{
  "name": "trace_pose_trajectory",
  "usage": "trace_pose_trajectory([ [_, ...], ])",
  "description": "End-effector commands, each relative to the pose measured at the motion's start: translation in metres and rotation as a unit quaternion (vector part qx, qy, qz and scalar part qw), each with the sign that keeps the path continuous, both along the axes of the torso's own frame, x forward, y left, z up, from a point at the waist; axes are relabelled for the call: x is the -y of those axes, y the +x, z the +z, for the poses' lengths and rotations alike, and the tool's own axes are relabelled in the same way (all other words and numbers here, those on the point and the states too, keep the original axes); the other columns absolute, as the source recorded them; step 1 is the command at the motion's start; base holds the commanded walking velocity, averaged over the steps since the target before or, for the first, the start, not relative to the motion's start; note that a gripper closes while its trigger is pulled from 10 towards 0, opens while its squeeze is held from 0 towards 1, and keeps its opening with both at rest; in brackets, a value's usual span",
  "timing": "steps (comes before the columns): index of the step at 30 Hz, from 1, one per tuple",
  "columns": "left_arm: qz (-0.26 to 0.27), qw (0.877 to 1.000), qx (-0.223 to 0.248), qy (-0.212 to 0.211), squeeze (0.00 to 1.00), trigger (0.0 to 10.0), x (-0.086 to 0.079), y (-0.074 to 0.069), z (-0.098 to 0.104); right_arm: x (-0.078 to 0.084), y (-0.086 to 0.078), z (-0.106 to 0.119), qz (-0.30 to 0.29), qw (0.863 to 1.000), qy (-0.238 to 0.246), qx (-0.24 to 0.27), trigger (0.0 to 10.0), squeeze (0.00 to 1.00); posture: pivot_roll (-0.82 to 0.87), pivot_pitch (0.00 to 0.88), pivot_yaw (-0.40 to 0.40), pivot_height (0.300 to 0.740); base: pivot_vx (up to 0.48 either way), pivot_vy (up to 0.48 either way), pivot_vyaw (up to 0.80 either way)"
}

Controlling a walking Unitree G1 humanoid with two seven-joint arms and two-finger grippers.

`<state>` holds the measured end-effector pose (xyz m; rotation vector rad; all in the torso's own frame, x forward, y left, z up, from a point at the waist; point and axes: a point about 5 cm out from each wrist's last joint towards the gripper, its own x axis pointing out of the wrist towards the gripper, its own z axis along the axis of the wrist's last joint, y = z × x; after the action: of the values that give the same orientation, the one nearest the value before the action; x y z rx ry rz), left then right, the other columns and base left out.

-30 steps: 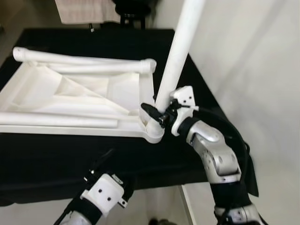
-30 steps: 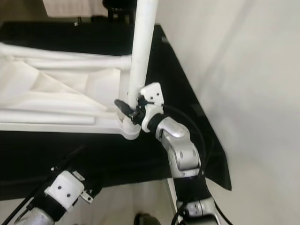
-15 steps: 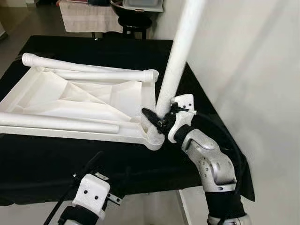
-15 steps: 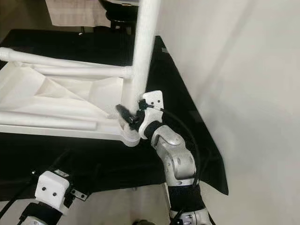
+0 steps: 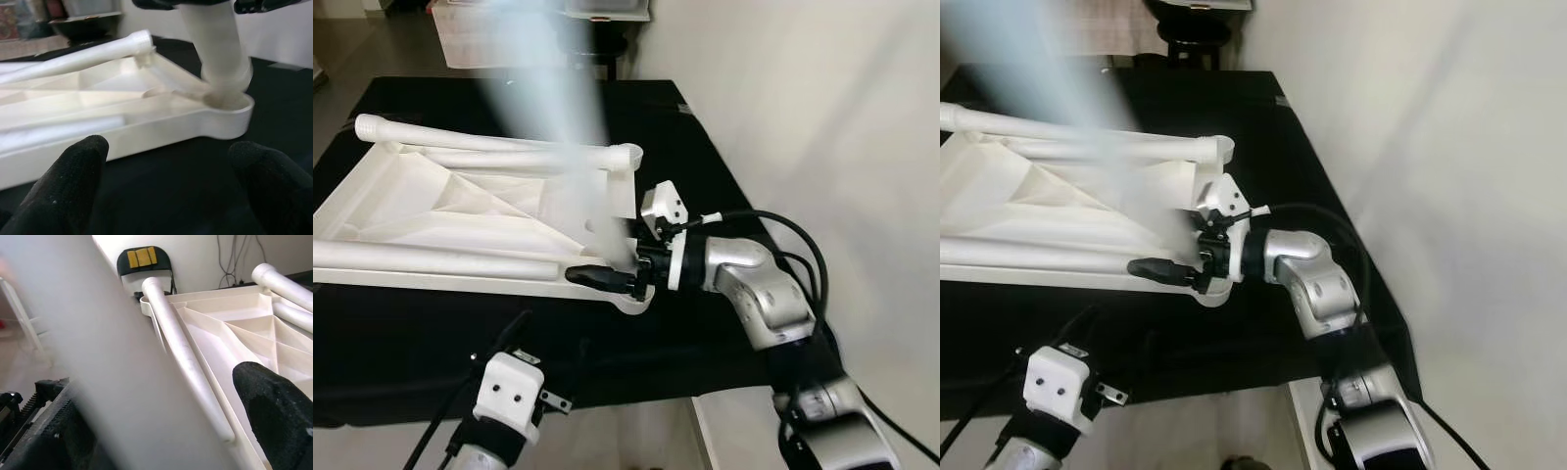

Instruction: Building children table

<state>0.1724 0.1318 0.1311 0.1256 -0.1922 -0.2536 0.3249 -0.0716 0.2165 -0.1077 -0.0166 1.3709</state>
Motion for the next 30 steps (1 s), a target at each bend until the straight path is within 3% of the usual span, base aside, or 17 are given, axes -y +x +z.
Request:
trace_pose_trajectory([
  [1, -0.005, 1.0, -0.011, -0.004, 0.0, 10.0, 0.001, 0.0, -0.006, 0.004, 0.009, 0.005, 0.061, 0.998, -0.011, 0.005, 0.0, 0.0, -0.1, 0.097, -0.123, 0.74, 0.0, 0.0, 0.0],
  [6, -0.007, 1.0, -0.012, -0.001, 0.0, 10.0, 0.001, 0.001, -0.007, 0.006, 0.009, 0.007, 0.102, 0.995, -0.021, 0.006, 0.0, 0.0, -0.1, 0.1, -0.12, 0.74, 0.0, 0.0, 0.0],
  [13, -0.011, 1.0, -0.011, 0.001, 0.0, 10.0, 0.001, 0.001, -0.007, 0.01, 0.011, 0.004, 0.084, 0.996, -0.022, 0.009, 0.0, 0.0, -0.1, 0.104, -0.111, 0.74, 0.0, 0.0, 0.0],
  [16, -0.013, 1.0, -0.011, 0.006, 0.0, 10.0, 0.0, 0.002, -0.008, 0.01, 0.015, -0.016, -0.077, 0.997, -0.028, 0.008, 0.0, 0.0, -0.07, 0.102, -0.124, 0.74, 0.0, 0.0, 0.0],
  [18, -0.01, 1.0, -0.01, 0.009, 0.0, 10.0, 0.0, 0.001, -0.007, 0.008, 0.01, -0.021, -0.108, 0.994, -0.012, 0.002, 0.0, 0.0, -0.06, 0.103, -0.118, 0.74, 0.0, 0.0, 0.0],
  [23, -0.002, 1.0, -0.008, 0.012, 0.0, 10.0, -0.001, 0.0, -0.007, 0.007, -0.001, -0.03, -0.115, 0.993, 0.001, -0.011, 0.0, 0.0, -0.08, 0.109, -0.114, 0.74, 0.0, 0.0, 0.0],
  [27, -0.003, 1.0, -0.01, 0.011, 0.0, 10.0, -0.001, 0.002, -0.007, 0.013, -0.003, -0.036, -0.122, 0.992, -0.041, 0.013, 0.0, 0.0, -0.09, 0.104, -0.113, 0.74, 0.0, 0.0, 0.0],
  [28, 0.001, 1.0, -0.011, 0.011, 0.0, 10.0, -0.003, 0.003, -0.007, 0.013, -0.007, -0.039, -0.102, 0.992, -0.071, 0.03, 10.0, 0.0, -0.09, 0.099, -0.115, 0.74, 0.0, 0.0, 0.0],
  [30, 0.003, 1.0, -0.012, 0.011, 0.0, 10.0, -0.003, 0.004, -0.007, 0.013, -0.01, -0.042, -0.087, 0.991, -0.092, 0.041, 10.0, 0.0, -0.09, 0.099, -0.115, 0.74, 0.0, 0.0, 0.0],
])
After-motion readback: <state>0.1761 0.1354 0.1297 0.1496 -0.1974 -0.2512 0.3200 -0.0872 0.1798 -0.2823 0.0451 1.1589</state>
